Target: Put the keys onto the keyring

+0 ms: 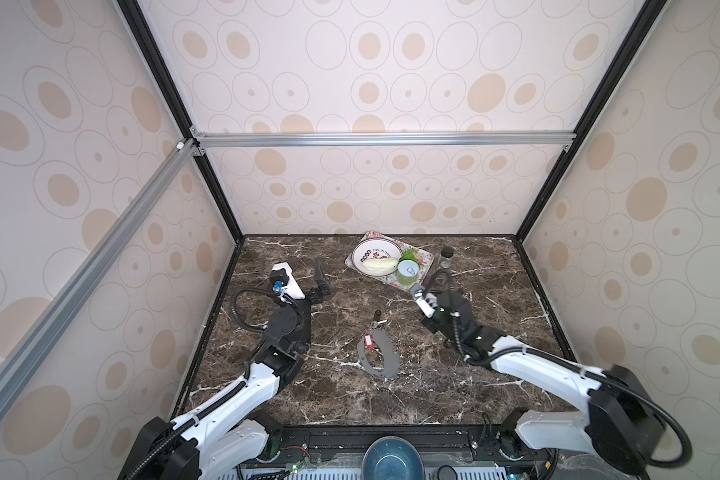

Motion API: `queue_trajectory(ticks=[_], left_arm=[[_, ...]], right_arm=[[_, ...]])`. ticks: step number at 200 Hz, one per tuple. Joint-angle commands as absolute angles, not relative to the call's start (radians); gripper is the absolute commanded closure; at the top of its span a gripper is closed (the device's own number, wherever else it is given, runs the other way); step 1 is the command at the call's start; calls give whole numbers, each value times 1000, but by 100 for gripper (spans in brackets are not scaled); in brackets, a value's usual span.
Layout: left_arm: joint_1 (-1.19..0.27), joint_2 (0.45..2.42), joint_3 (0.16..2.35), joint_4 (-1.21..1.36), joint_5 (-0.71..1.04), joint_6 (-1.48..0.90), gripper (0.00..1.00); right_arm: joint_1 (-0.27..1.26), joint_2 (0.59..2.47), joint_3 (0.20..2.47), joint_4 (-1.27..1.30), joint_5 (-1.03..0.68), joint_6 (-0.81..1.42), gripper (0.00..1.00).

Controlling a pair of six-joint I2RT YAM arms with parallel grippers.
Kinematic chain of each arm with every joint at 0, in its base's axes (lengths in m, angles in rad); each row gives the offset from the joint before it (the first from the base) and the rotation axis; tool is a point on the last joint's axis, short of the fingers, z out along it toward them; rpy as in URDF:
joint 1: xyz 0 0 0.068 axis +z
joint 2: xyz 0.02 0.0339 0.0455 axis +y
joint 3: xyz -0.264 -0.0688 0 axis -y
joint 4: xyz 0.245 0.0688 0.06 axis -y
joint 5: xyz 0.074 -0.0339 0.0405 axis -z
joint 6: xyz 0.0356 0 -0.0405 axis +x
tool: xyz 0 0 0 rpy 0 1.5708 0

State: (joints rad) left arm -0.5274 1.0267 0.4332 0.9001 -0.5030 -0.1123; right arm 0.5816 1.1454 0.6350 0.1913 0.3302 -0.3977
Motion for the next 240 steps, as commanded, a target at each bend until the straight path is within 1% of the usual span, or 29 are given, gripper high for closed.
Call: queue_trajectory(ticks=[1,12,22,41,60,71,75,81,105,132,145,159,178,186,201,213,219,231,240], left_arm=[[-519,1068,359,1038,-478,167,0],[-509,1111,347,1050,-566,207,0],[-495,1159,346,1056,-649,217,0],[-458,1267,339,1107,-724,222,0],[-426,1382,326,1206,-785,208,0],[-414,1458,307,1315,-818,224,0],[-414,1480,311,1361,-857,257,0],[-421,1502,319,1368,-907,276,0],[-404,1559,323,1423,-938,301,0],[-363,1577,313,1359,-891,214,0],[-339,1596,294,1384,-860,196,0],[-336,1600,278,1423,-847,204,0],[-320,1607,281,1405,-800,176,0],[-314,1619,287,1416,-799,182,0],[-303,1611,310,1343,-786,153,0],[-288,1603,310,1328,-761,138,0],[-278,1595,307,1318,-743,125,0],[-249,1575,292,1308,-694,89,0],[-224,1557,275,1308,-653,59,0]], right_arm=[[454,997,538,198,244,-271,64],[378,941,494,205,213,-263,63],[317,915,465,217,210,-239,60],[215,921,418,284,181,-147,59],[182,1006,390,400,163,-99,58],[181,1069,402,427,166,-112,57],[181,1088,409,429,171,-117,57],[181,1128,418,440,178,-129,56],[181,1254,417,563,215,-145,56],[177,1372,429,638,251,-135,55],[172,1415,427,683,255,-134,55],[168,1416,455,618,238,-126,55],[162,1425,462,615,207,-126,54],[158,1434,449,646,179,-125,54],[152,1480,418,776,154,-125,53],[139,1460,446,683,144,-110,53],[130,1464,443,691,123,-106,53],[121,1474,419,744,170,-74,52],[94,1496,382,821,173,-34,52]])
